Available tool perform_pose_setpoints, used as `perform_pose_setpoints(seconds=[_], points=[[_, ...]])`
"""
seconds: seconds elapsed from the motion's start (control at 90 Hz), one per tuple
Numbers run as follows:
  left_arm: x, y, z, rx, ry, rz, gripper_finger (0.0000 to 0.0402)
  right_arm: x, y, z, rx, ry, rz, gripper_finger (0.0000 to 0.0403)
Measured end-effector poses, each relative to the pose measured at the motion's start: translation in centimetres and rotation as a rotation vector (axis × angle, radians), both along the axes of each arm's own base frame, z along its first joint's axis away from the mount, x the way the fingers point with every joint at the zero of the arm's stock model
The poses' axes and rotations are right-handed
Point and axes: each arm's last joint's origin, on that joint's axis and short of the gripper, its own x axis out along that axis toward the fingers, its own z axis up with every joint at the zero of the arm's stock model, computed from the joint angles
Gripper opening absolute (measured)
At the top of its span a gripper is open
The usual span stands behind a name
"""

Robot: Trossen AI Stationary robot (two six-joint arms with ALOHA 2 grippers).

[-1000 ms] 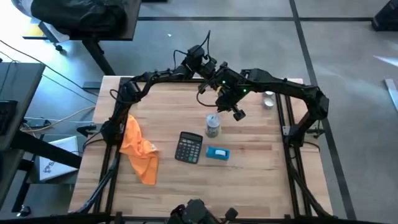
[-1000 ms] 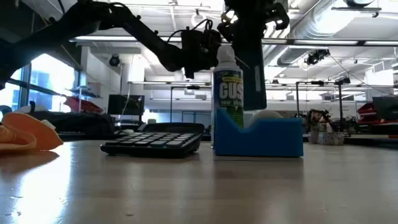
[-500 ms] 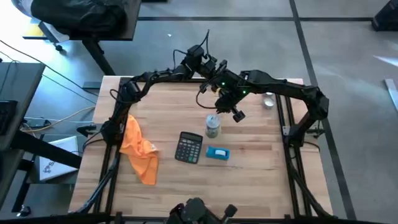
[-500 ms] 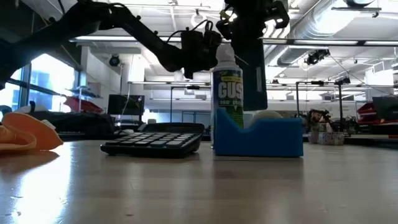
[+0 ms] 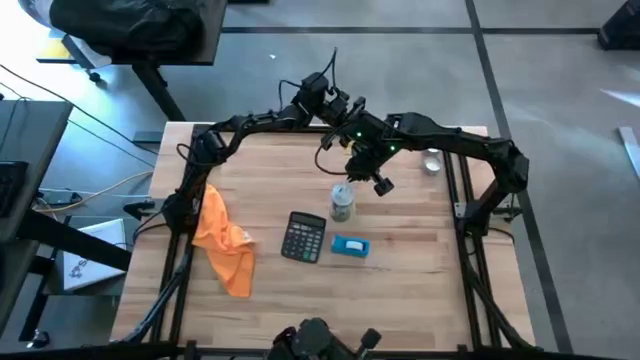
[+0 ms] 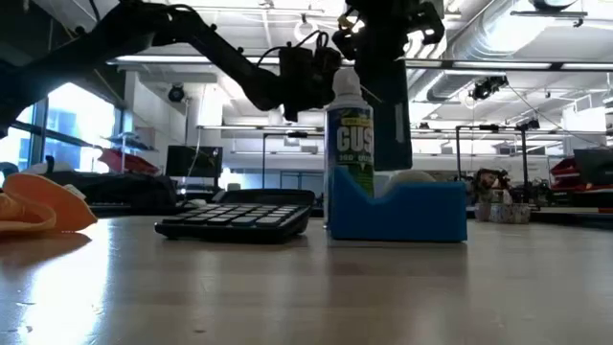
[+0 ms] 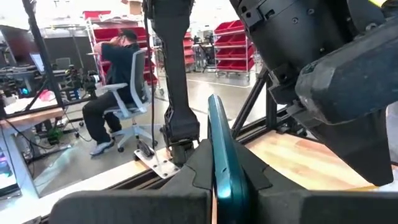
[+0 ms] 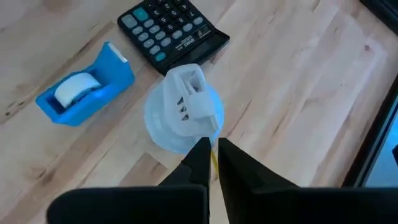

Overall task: Apply microfiber cloth
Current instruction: Spray the back of the cellphone with spray bottle

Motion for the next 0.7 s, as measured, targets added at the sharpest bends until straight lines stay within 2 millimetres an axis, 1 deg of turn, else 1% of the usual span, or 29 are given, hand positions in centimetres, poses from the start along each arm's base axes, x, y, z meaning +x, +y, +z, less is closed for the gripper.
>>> perform_pose_setpoints(seconds=[0.1, 0.267, 0.7], points=[[0.00, 0.00, 0.00, 0.000, 0.000, 0.000, 0.0001, 0.05, -0.01, -0.07, 0.002, 0.002, 0.000, 0.0000], [-0.01, 0.01, -0.01, 0.000, 0.000, 0.000, 0.0001, 0.43, -0.12, -0.82, 0.020, 0.033, 0.001, 0.0000], [-0.02, 0.04, -0.02, 0.000, 0.001, 0.001, 0.0001, 0.44, -0.11, -0.89, 0.020, 0.040, 0.001, 0.0000]])
